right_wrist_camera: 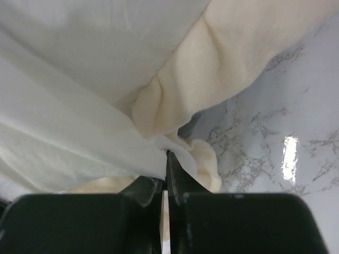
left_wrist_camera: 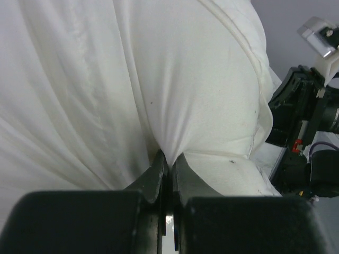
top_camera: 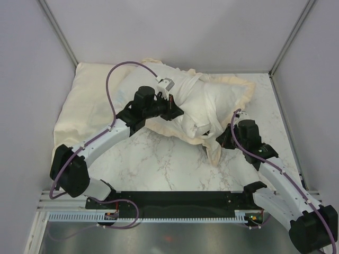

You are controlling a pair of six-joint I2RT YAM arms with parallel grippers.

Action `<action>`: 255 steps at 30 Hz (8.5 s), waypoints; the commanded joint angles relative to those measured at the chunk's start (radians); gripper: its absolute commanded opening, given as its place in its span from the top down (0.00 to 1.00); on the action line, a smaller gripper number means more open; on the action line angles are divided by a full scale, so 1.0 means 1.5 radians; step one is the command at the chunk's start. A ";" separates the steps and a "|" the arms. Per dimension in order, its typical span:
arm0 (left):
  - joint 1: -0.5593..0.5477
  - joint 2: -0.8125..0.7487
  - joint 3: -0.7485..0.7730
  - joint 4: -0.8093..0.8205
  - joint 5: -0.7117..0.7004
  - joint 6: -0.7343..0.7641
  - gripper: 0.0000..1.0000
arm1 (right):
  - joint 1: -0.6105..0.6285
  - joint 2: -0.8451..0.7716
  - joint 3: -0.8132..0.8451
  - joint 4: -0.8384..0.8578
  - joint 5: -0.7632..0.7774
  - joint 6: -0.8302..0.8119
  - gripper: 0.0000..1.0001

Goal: Remove the pillowcase from the pillow

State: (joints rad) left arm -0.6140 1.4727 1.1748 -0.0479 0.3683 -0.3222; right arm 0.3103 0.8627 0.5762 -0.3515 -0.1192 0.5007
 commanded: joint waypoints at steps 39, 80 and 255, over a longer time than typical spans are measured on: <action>0.021 -0.240 -0.241 -0.077 -0.164 -0.003 0.98 | 0.265 0.236 0.223 0.095 0.170 0.036 0.51; 0.126 -0.306 -0.139 -0.191 -0.314 -0.005 0.98 | 0.055 0.115 0.167 -0.136 0.379 -0.037 1.00; -0.253 -0.074 -0.334 0.112 -0.401 -0.128 0.97 | -0.003 0.148 0.014 0.112 0.039 -0.018 0.64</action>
State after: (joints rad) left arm -0.9836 1.3544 0.6392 0.1722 -0.2085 -0.5537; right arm 0.2691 1.0615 0.6777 -0.1452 -0.0116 0.4255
